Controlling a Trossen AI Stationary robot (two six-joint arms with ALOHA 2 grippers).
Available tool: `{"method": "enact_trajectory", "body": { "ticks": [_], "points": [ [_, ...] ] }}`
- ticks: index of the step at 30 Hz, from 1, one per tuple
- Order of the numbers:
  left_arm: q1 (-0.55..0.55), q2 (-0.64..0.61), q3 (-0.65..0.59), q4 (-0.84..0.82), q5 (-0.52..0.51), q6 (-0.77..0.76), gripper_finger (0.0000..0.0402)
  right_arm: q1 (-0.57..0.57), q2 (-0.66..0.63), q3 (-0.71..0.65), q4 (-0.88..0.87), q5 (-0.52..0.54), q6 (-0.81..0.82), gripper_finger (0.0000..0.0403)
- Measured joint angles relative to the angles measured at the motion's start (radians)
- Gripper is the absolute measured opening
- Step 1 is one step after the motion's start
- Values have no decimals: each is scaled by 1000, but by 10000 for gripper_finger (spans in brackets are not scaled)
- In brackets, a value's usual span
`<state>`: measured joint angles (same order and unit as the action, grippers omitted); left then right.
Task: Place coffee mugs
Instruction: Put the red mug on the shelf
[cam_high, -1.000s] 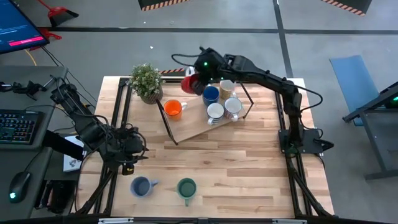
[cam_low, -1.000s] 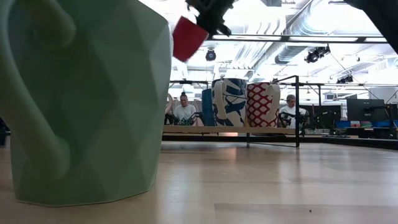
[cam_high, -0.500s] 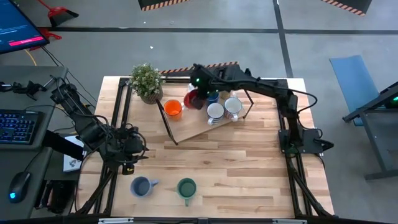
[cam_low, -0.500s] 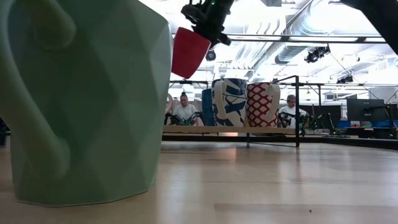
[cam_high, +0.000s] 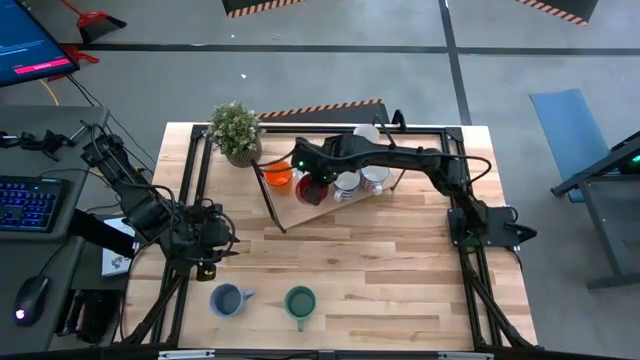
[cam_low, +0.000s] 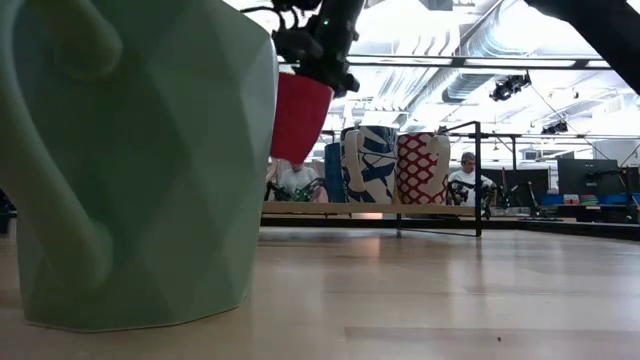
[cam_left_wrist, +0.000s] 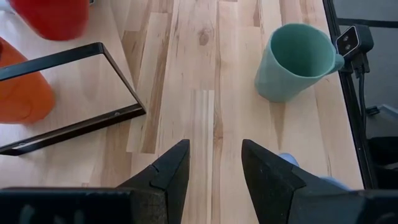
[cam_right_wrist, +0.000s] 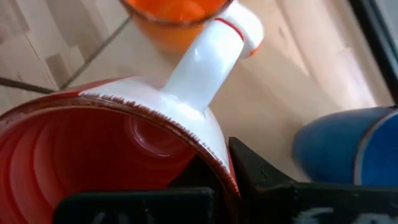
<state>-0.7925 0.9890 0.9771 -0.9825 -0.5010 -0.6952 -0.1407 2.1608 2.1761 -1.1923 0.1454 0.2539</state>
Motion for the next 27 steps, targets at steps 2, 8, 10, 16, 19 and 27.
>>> {"method": "enact_trajectory", "body": {
  "ticks": [2,8,10,16,19,27],
  "points": [
    [0,0,0,0,0,0,133,2,19,0,-9,-1,0,0],
    [0,0,0,0,0,-7,133,-1,51,0,-16,3,0,0],
    [0,0,0,0,0,-7,133,-6,54,0,-30,4,0,0],
    [0,0,0,0,0,-7,133,-32,55,0,-32,8,11,0],
    [0,0,0,0,0,-8,133,-44,59,0,-25,11,10,0],
    [0,0,0,0,0,-9,133,-63,79,0,-11,7,-19,0]
  ]
}}
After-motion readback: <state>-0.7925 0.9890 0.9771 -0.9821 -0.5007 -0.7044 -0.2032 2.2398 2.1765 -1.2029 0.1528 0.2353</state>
